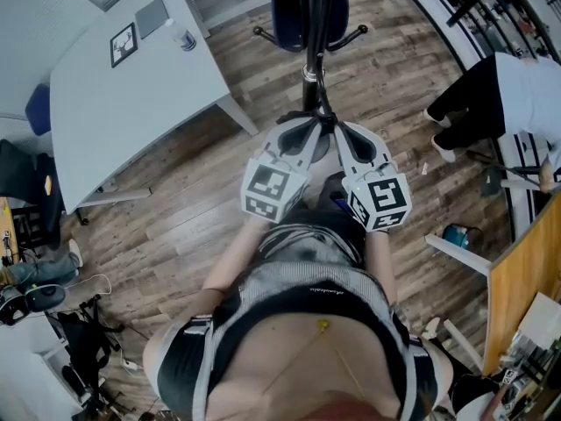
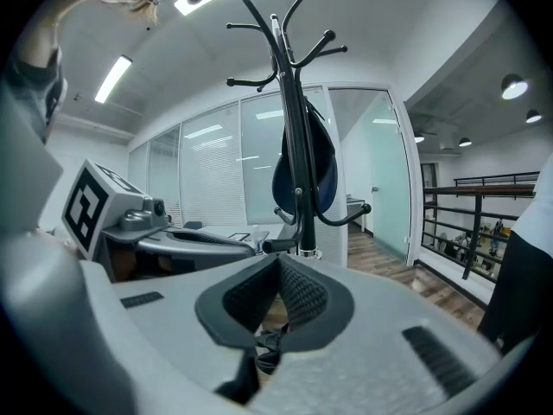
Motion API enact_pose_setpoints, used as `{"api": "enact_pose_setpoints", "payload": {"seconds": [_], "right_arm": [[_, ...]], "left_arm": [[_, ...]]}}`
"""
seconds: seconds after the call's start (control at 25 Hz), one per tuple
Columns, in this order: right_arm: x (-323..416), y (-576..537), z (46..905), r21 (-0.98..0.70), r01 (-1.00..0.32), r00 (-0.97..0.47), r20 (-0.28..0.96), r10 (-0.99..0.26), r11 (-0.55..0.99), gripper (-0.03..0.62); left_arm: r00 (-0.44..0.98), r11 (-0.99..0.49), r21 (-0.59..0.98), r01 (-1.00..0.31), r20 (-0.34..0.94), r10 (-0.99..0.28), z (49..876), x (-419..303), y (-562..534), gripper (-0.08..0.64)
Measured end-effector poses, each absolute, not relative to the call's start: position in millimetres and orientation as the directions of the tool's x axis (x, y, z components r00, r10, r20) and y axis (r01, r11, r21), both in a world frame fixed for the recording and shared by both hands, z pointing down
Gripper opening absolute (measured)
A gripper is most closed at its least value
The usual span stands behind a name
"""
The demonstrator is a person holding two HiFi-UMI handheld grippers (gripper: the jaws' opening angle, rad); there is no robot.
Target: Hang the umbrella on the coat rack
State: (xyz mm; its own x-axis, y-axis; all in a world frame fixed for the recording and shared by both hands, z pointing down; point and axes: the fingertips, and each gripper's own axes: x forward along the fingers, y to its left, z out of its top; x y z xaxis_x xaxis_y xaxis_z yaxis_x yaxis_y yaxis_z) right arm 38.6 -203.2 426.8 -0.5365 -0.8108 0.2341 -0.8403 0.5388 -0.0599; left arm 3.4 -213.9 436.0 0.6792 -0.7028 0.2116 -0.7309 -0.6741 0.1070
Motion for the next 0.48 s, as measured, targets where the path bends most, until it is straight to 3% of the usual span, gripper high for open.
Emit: {"api": "enact_pose_setpoints", "payload": {"seconds": [0.48], "right_arm": [[36,-201,393,-0.033,-0.837,-0.543,0.185,-0.819,0.547,0.002]], "left_arm": [[0.708,-0.704,0.081,-0.705,0.133,-0.694,397,11,-207,0.011]]}}
